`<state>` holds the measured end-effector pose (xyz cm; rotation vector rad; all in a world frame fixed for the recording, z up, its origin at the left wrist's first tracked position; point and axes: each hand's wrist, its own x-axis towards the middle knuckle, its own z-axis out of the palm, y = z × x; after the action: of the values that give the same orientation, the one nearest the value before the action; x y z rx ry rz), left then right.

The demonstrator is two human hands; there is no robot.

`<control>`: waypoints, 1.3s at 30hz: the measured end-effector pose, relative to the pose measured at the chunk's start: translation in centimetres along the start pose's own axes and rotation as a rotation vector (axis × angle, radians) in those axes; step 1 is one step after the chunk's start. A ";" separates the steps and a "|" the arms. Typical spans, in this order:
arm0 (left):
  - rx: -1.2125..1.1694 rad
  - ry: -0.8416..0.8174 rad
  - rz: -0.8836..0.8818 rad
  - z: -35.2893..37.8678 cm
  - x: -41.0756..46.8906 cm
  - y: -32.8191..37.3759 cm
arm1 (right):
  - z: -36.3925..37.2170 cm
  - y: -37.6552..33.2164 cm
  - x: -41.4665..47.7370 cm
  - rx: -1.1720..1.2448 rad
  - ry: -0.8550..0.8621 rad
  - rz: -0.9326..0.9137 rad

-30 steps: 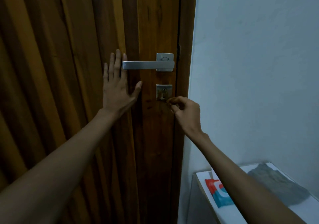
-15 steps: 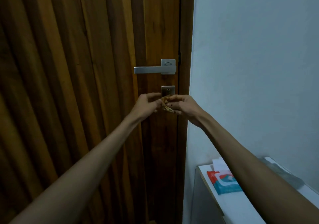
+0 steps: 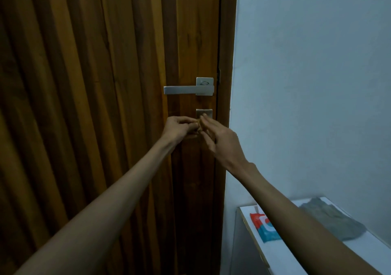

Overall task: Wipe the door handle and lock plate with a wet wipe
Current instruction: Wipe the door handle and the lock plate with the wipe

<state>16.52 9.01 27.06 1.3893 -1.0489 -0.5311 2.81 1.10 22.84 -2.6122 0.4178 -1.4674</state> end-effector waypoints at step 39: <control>1.339 0.536 0.838 -6.6 8.2 -5.5 | 8.6 4.9 1.2 -0.225 0.107 0.163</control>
<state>27.43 4.75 25.09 1.7860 -1.4196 1.3283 9.79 -4.18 18.17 -2.5944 0.8322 -1.5922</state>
